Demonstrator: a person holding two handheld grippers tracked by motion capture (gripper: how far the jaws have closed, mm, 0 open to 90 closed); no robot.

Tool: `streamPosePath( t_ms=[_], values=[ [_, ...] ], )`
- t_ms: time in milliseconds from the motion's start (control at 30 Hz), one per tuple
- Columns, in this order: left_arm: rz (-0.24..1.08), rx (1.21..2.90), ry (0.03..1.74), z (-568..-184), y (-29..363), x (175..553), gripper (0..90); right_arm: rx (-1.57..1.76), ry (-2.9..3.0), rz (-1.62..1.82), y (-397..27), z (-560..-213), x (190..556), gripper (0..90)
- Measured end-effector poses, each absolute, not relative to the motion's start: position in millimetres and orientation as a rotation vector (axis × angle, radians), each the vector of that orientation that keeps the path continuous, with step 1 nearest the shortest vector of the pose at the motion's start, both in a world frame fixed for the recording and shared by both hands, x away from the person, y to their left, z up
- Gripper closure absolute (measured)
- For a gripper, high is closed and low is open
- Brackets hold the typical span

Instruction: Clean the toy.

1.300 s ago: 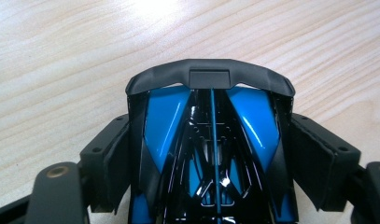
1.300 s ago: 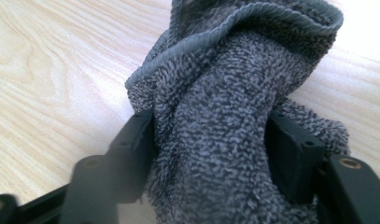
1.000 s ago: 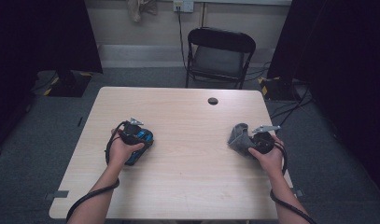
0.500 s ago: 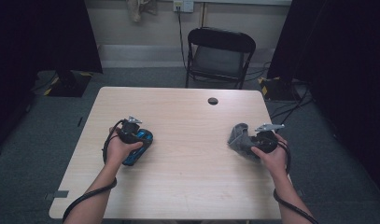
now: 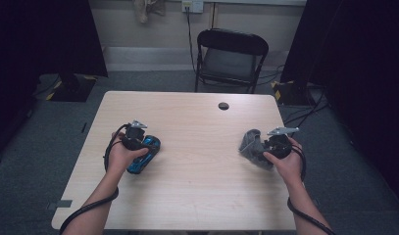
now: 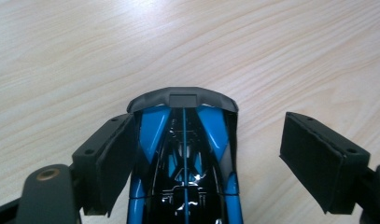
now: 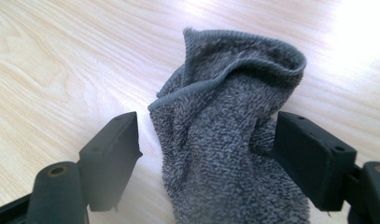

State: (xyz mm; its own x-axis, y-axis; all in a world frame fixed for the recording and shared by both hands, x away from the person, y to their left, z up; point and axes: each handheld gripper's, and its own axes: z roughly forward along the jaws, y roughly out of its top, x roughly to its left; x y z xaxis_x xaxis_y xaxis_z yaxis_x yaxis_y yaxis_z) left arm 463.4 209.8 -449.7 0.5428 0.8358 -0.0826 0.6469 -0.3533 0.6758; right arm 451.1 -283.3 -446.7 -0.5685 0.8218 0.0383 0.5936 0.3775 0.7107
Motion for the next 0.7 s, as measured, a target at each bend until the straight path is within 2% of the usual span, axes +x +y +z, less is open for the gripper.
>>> streamPosePath(
  t_ms=[700],
  values=[
    [0.352, 2.069, 1.159, -434, 206, 451, 15.9, 1.189, 2.349, 1.027, -277, -427, 440, 17.4]
  ],
)
